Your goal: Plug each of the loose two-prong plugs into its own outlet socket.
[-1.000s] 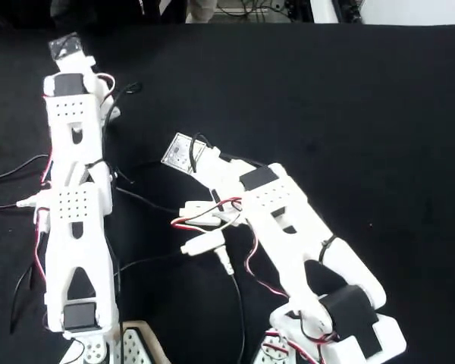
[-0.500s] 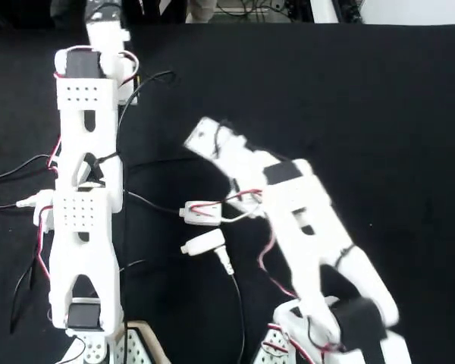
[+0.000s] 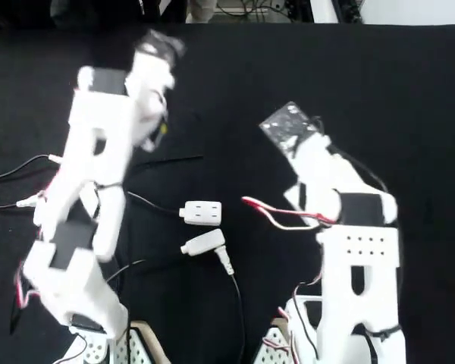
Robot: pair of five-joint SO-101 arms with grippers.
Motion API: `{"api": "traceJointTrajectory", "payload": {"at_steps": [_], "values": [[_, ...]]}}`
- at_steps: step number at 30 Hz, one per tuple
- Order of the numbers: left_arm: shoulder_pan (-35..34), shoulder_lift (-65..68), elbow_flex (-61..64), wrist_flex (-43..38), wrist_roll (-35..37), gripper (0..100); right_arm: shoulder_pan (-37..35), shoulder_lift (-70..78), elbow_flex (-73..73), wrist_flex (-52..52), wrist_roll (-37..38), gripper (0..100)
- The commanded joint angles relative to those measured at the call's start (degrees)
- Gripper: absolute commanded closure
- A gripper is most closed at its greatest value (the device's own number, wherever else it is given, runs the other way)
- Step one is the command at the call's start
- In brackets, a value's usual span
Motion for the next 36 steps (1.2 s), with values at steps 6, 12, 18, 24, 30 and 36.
{"api": "traceJointTrajectory", "payload": {"at_steps": [6, 12, 18, 24, 30, 36], "values": [[3.7, -30.6, 42.3, -26.1, -14.2, 97, 9.0, -1.4, 4.8, 0.8, 6.7, 98.4], [11.8, -32.0, 51.2, -34.0, -17.8, 97, 9.2, -1.5, 7.2, -2.5, 5.8, 98.3], [19.6, -23.7, 48.8, -36.7, -17.7, 97, 14.9, -1.5, 7.3, -3.4, 5.7, 98.3], [24.0, -15.3, 43.5, -36.2, -10.0, 87, 17.0, -1.5, 9.2, -3.2, 11.1, 98.3], [24.0, -15.4, 42.9, -36.2, -7.8, 60, 16.9, -1.5, 10.2, -3.5, 13.8, 98.3], [23.4, -24.2, 41.4, -26.7, -6.6, 51, 11.6, -1.5, 10.3, -3.4, 18.2, 98.3]]}}
